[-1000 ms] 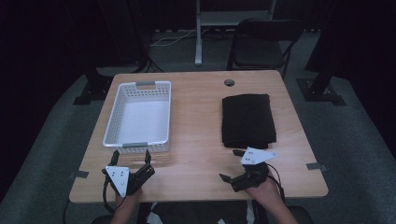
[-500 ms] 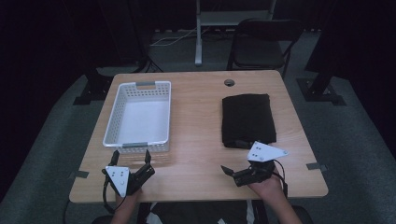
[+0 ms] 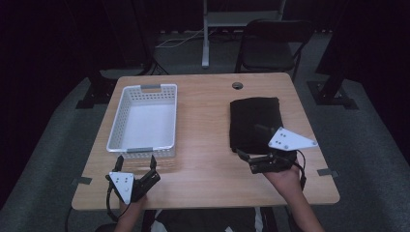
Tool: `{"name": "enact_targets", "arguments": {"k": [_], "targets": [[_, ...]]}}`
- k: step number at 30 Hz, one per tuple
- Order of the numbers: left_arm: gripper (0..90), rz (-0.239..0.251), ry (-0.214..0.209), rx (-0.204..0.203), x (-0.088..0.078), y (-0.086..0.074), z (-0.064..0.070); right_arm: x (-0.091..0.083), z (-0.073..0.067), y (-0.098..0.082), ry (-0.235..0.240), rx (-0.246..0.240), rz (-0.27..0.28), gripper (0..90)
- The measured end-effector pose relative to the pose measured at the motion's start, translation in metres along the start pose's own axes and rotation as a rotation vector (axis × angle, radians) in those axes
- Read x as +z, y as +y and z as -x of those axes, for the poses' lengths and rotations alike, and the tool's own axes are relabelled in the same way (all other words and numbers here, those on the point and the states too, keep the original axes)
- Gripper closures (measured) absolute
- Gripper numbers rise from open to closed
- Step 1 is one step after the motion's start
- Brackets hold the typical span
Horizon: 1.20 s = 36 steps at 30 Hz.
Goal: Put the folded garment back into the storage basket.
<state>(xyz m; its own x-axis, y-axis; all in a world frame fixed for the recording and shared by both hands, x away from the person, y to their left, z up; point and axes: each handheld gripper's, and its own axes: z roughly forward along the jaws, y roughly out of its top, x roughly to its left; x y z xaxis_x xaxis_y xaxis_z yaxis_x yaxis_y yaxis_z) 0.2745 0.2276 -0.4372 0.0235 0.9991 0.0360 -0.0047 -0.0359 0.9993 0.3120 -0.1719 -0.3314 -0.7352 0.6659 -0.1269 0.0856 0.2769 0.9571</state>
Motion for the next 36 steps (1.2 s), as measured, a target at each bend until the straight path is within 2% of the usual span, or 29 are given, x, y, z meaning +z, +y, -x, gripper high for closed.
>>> {"name": "enact_targets", "arguments": {"k": [6, 10, 12, 20, 23, 29, 35, 36], "targets": [[4.4, 0.004, 0.0, -0.004, 0.0, 0.0, 0.0, -0.004, 0.02, 0.017, -0.064, 0.03, 0.035, 7.3], [4.4, 0.005, 0.0, -0.005, 0.0, 0.0, 0.0, -0.009, 0.033, 0.022, -0.116, 0.071, 0.062, 7.3], [4.4, 0.006, 0.0, -0.006, 0.0, 0.0, 0.0, -0.01, 0.04, 0.024, -0.131, 0.088, 0.058, 7.3], [4.4, 0.007, 0.002, -0.008, 0.0, 0.0, 0.0, -0.01, 0.07, 0.016, -0.19, 0.207, 0.064, 7.3], [4.4, 0.006, 0.002, -0.006, 0.0, 0.0, 0.0, -0.007, 0.082, 0.012, -0.212, 0.242, 0.048, 7.3], [4.4, 0.005, 0.002, -0.006, 0.0, 0.0, 0.0, 0.001, 0.101, 0.008, -0.26, 0.281, 0.007, 7.3], [4.4, 0.005, 0.002, -0.006, 0.0, 0.0, 0.0, 0.018, 0.124, -0.003, -0.278, 0.344, -0.072, 7.3], [4.4, 0.005, 0.001, -0.006, 0.0, 0.0, 0.0, 0.021, 0.128, -0.005, -0.266, 0.364, -0.084, 7.3]]}}
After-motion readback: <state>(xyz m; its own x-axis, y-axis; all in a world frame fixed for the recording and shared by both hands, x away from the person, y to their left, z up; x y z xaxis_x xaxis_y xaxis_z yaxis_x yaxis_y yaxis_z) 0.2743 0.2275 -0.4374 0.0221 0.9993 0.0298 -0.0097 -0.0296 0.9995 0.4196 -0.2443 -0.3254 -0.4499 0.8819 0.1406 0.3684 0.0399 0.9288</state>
